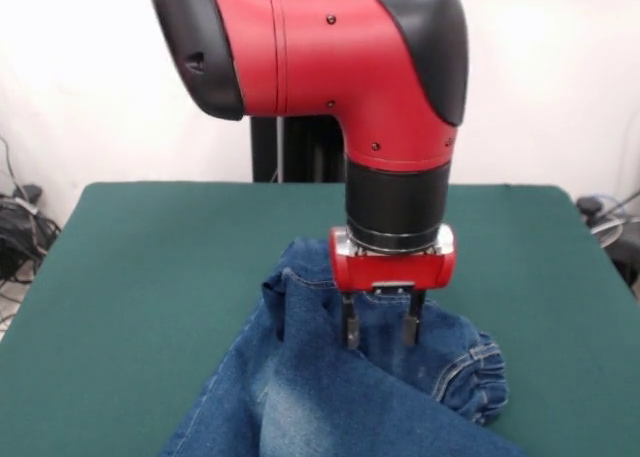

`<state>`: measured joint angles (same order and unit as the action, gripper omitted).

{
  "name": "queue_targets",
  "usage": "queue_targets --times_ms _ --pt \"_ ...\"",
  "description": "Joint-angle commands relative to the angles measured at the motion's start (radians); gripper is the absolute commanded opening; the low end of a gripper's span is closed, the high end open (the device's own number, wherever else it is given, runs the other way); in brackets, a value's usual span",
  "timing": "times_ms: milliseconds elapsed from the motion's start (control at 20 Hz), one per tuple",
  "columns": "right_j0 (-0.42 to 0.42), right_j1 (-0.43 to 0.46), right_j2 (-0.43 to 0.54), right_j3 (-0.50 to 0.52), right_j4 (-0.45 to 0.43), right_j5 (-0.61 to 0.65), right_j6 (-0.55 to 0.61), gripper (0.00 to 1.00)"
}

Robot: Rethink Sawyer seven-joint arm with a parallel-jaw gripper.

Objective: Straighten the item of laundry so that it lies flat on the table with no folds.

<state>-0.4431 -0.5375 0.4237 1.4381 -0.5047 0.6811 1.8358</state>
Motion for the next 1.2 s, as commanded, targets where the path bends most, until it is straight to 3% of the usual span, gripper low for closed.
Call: queue_targets --times_ms 50,400,700,1200 --pt "-0.237 0.094 0.158 0.045 -0.085 0.129 -0.596 1.00" --pt "-0.275 0.088 0.188 0.062 -0.119 0.130 -0.617 1.00" --pt "-0.256 0.053 0.161 0.100 -0.089 0.108 -0.600 1.00" --pt "-0.224 0.067 0.131 0.077 -0.086 0.094 -0.606 1.00"
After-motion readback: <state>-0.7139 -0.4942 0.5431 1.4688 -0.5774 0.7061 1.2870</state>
